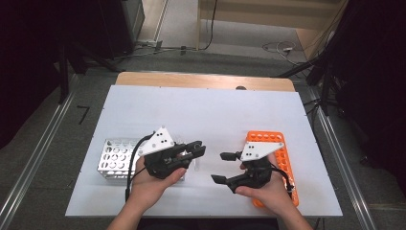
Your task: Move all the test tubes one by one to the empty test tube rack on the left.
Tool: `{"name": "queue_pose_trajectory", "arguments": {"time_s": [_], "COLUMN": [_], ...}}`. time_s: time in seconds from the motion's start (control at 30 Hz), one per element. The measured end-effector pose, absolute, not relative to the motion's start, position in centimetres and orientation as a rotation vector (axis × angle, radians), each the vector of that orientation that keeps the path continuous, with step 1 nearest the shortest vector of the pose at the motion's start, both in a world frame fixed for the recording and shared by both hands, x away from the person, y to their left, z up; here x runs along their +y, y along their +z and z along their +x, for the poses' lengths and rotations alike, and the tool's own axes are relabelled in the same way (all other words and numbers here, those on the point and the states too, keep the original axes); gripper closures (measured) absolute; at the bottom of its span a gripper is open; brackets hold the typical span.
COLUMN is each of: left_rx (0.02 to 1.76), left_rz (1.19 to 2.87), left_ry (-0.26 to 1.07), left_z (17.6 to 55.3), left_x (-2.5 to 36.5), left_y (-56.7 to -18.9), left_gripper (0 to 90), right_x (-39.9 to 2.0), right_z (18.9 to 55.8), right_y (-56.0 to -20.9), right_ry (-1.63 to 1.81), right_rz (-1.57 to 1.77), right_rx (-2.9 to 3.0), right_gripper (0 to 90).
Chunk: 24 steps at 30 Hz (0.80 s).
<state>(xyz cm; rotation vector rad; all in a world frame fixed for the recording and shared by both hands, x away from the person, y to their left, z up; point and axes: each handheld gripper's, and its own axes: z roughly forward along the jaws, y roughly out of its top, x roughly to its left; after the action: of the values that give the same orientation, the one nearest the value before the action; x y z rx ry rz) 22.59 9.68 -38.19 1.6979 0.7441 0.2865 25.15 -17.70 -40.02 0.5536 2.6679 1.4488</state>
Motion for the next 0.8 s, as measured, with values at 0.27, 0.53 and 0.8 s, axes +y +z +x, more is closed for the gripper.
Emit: {"name": "queue_pose_trajectory", "arguments": {"time_s": [0.27,0.53,0.8], "left_rx": [0.796,0.848,0.921], "left_rz": [1.675,1.660,1.617], "left_ry": [0.346,0.418,0.476], "left_z": [23.1,23.4,23.9], "left_x": [11.7,14.2,17.1], "left_y": [-38.0,-37.7,-37.7], "left_gripper": [75.7,75.7,75.6], "right_x": [-19.5,-21.3,-23.3], "right_z": [25.6,25.9,26.2], "right_y": [-39.8,-39.8,-40.0], "right_ry": [1.458,1.466,1.452], "right_rz": [0.629,0.700,0.766], "right_rx": [2.623,2.573,2.524], "right_gripper": [5.2,0.0,0.0]}}
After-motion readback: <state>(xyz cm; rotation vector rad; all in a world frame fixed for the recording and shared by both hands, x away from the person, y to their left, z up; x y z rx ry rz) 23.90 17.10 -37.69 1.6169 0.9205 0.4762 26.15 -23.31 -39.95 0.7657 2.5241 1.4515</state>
